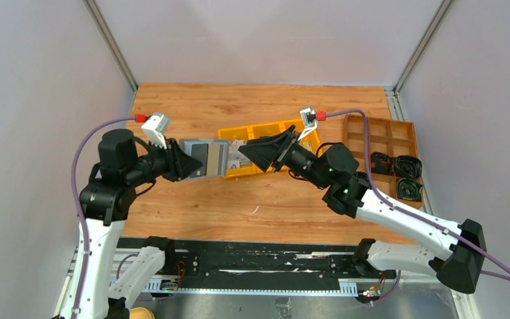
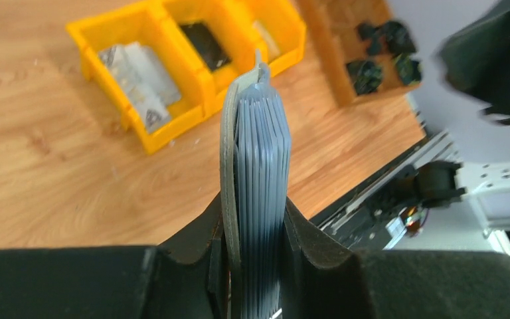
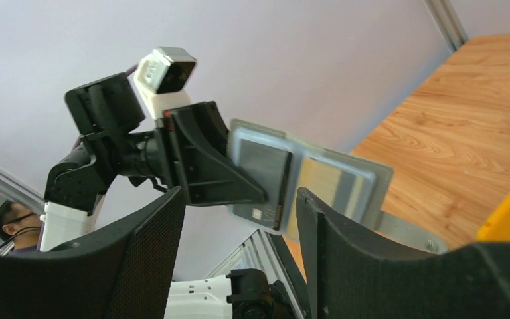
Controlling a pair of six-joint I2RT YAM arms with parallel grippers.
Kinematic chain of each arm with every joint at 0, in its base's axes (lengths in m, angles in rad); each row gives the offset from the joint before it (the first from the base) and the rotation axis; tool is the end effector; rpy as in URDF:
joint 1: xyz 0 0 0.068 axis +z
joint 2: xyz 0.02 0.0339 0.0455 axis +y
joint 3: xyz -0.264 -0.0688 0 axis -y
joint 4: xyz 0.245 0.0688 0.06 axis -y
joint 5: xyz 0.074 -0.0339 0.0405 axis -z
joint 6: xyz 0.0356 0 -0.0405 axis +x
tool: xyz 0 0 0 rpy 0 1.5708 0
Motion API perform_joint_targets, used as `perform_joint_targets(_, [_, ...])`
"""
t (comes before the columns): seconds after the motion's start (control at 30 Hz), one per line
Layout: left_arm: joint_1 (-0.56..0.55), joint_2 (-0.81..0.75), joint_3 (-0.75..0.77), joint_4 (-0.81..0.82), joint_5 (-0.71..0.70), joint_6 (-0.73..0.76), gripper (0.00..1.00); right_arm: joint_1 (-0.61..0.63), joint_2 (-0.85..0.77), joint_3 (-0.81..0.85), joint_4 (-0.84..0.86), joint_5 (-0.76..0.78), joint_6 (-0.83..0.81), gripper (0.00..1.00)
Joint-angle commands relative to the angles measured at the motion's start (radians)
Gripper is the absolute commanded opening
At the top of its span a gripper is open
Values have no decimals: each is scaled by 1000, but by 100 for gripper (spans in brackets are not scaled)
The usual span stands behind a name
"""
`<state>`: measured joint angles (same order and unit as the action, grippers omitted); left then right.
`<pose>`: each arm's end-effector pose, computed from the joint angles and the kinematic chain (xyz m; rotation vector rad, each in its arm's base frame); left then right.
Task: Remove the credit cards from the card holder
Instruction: Remove the credit card from the card holder.
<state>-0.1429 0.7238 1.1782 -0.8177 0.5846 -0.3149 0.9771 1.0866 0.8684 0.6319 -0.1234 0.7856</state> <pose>0.1090 -0.0355 0.4129 0.2329 1.9542 -0.8663 0.1359 0.2092 0.3966 -0.2499 1.2988 1.6074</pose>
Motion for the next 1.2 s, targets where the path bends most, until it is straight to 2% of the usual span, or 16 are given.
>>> perform_joint_targets(0.0, [2, 37, 35, -135, 1, 135, 0, -15, -25, 106, -246, 28, -30, 64])
perform_joint_targets(0.13, [2, 48, 41, -135, 60, 140, 0, -15, 55, 156, -226, -131, 17, 62])
perform_joint_targets(0.27, [2, 53, 50, -135, 167, 125, 0, -15, 188, 203, -112, -368, 126, 59])
perform_joint_targets(0.4, [2, 54, 61, -135, 242, 111, 0, -15, 278, 208, 15, -488, 235, 54])
perform_joint_targets(0.6, [2, 27, 55, -61, 287, 37, 0, -15, 289, 171, 49, -500, 264, 52])
perform_joint_targets(0.8, [2, -15, 19, 81, 346, -95, 0, -15, 256, 147, -28, -470, 219, 52])
perform_joint_targets(1.17, [2, -17, 16, 105, 410, -154, 0, -25, 223, 146, -62, -439, 192, 49])
